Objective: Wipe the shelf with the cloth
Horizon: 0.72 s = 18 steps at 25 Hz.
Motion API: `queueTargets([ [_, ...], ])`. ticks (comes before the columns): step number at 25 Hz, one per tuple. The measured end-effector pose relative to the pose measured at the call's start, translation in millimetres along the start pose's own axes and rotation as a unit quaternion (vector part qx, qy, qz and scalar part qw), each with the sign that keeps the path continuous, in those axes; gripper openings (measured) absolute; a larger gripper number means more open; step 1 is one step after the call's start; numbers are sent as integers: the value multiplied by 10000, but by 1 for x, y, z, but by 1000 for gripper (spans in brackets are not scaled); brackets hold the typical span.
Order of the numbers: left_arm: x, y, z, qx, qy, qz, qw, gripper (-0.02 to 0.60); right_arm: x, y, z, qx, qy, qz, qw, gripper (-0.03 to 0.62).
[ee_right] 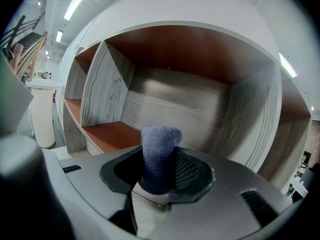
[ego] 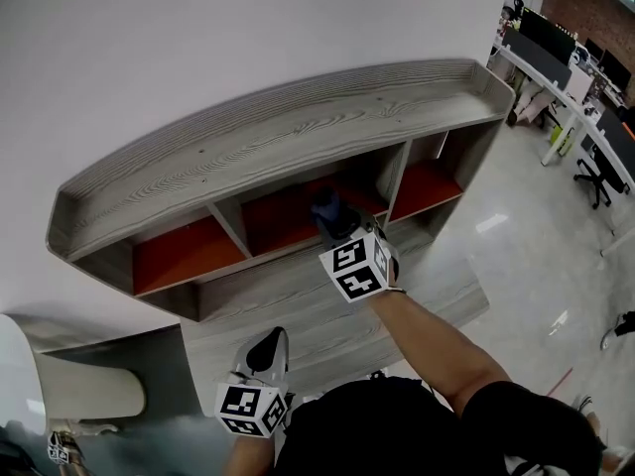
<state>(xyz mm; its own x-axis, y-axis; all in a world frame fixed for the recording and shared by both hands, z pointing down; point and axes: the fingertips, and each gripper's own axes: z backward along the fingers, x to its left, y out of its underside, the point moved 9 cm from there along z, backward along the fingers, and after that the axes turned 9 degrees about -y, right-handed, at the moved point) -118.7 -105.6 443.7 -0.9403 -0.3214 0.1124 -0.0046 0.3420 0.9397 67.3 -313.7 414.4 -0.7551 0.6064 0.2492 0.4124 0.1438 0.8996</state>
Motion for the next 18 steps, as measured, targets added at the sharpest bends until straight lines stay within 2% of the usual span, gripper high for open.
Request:
queueTargets([
  [10, -9, -1, -6, 5, 75, -45, 10000, 9, -33, 19, 17, -25, 373, -617, 9974, 158],
  [18, -10, -1, -6, 20, 76, -81, 9999, 9, -47, 29, 25, -46, 628, -871, 9942, 158],
])
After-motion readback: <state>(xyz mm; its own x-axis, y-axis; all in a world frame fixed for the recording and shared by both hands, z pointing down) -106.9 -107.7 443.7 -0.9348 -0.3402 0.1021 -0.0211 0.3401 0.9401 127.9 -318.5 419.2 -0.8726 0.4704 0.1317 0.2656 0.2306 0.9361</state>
